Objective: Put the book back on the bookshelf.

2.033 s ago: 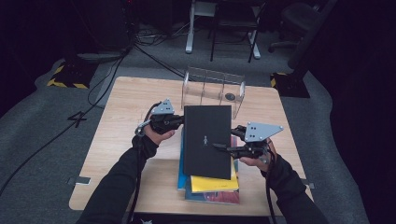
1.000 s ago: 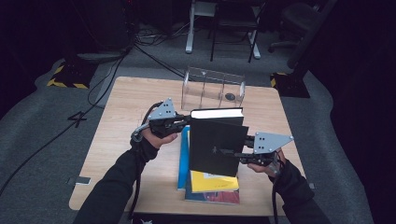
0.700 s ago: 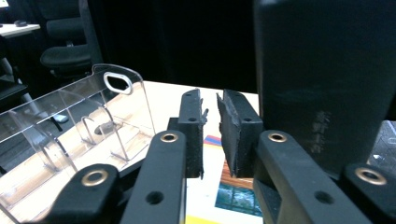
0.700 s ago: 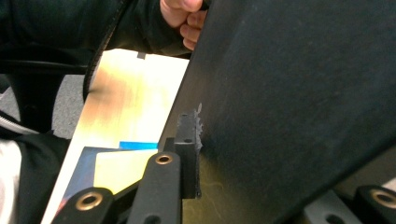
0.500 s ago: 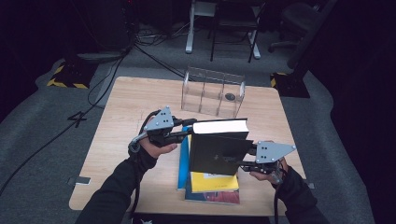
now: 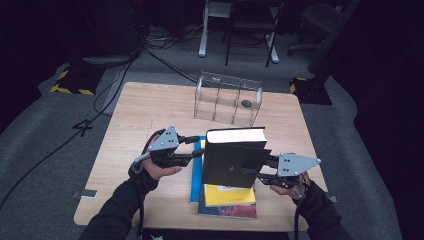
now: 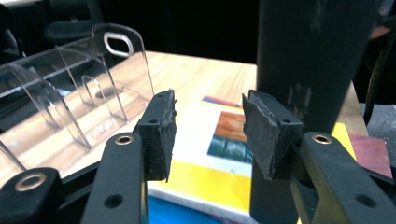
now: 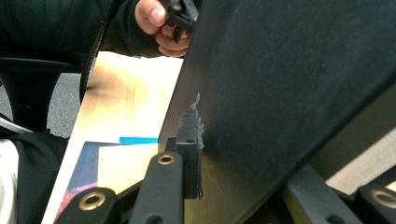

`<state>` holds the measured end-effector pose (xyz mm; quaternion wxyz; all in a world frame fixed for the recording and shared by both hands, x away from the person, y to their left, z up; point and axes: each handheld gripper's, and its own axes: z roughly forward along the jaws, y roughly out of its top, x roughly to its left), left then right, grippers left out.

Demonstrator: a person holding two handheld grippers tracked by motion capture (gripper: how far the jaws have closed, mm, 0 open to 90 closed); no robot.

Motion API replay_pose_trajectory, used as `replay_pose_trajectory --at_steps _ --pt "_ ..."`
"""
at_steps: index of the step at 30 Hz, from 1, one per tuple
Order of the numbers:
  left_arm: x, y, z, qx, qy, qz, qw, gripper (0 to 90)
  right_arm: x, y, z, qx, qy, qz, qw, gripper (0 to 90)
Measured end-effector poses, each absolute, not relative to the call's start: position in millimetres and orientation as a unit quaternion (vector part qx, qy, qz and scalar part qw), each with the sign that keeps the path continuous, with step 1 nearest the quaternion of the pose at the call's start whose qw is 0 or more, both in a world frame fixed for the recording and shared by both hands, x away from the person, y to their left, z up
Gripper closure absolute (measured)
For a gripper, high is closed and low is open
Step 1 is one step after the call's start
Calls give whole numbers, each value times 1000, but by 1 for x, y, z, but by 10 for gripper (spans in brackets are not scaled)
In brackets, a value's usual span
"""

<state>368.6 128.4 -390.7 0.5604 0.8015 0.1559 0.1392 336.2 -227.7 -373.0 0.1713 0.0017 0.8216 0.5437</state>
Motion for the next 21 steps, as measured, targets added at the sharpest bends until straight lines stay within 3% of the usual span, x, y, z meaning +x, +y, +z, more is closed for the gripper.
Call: replay_pose_trajectory --at_steps 11,21 --pt "354 131 -408 826 145 100 536 413 333 -229 -375 4 821 544 175 755" --pt "346 96 -412 833 126 86 532 343 331 -229 -377 8 819 547 174 757"
